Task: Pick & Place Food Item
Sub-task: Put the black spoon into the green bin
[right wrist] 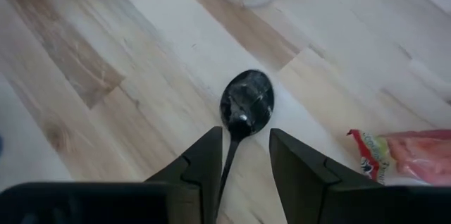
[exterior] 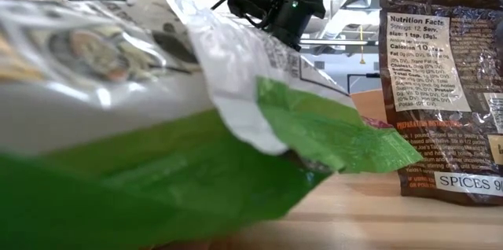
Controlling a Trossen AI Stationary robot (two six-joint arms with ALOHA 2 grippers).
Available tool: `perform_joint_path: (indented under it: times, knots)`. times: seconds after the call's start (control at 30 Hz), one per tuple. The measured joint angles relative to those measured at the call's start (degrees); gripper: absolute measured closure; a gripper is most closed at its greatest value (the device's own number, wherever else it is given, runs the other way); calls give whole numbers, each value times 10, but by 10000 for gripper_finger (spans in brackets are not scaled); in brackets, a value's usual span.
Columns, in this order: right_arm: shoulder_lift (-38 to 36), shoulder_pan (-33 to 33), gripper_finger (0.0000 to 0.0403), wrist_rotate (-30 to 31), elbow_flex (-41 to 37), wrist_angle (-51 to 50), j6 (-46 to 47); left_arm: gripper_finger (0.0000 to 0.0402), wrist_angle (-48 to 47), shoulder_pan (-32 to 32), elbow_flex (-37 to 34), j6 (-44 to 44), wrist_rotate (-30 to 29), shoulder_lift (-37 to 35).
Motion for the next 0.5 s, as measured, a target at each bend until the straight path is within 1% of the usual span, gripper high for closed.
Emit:
perform_joint_path:
  times: [0.07,0.27,0.33,0.4,0.5]
  knots:
    - [0,1,290,10,0,0,4,290,0,0,0,0,0,0]
    - [1,7,290,12,0,-2,6,290,0,0,0,0,0,0]
    - [12,11,290,16,1,7,10,290,0,0,0,0,0,0]
    - [17,15,290,14,-2,-9,18,290,0,0,0,0,0,0]
    - [35,21,290,13,2,5,17,290,0,0,0,0,0,0]
